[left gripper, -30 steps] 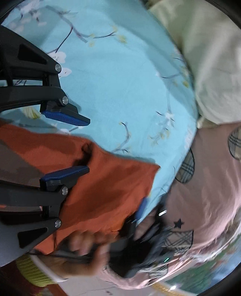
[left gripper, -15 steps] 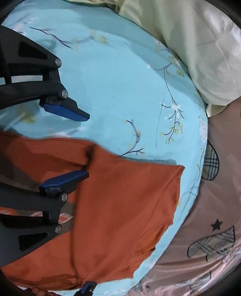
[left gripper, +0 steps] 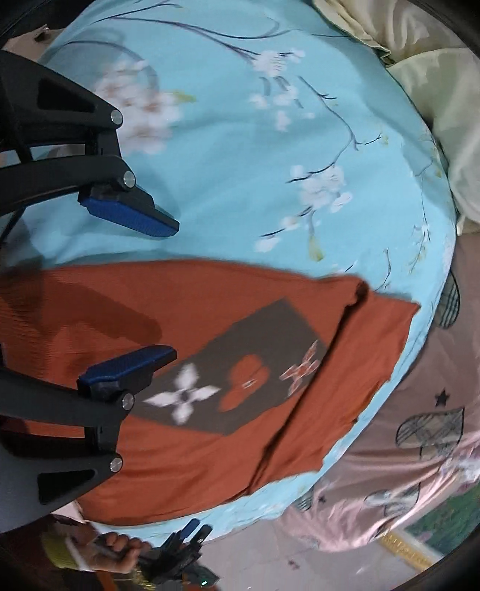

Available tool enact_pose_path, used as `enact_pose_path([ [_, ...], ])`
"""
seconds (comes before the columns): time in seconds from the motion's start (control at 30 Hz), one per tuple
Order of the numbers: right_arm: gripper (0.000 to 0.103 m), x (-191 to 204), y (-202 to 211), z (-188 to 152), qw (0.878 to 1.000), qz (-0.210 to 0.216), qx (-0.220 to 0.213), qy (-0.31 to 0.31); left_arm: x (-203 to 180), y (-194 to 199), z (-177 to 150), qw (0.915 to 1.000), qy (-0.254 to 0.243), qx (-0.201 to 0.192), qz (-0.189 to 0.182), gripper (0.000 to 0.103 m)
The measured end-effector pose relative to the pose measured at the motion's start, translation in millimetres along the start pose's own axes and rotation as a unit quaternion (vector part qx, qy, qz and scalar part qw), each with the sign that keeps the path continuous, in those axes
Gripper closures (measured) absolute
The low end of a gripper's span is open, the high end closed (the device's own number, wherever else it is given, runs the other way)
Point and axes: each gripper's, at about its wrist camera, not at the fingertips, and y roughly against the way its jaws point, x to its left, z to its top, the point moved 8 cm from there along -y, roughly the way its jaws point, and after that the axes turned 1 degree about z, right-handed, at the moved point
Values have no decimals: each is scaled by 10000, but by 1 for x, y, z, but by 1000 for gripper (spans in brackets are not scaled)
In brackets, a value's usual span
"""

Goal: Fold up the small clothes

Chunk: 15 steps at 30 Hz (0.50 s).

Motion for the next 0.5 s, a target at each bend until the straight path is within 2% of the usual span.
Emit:
enact_pose_path([
  [0.07,35,-20,3,-13,9994,-106,172,-274,-5,4,-12,9998,-181,4,-88,42],
  [0.13,35,-22,5,-34,9976,329,441,-426,-15,9,-24,9989,-299,83,-343,42],
  [0.27,35,8,22,-84,9869,1373,844,-115,-25,17,-53,9953,-436,206,-838,42],
  [0.37,35,24,38,-114,9789,1807,943,114,-34,22,-69,9927,-618,200,-1016,43],
  [0.43,35,30,45,-127,9757,1964,957,173,-41,24,-77,9905,-723,246,-1145,46],
  [0.5,37,33,47,-134,9730,2115,918,113,-42,23,-82,9893,-783,308,-1189,59],
])
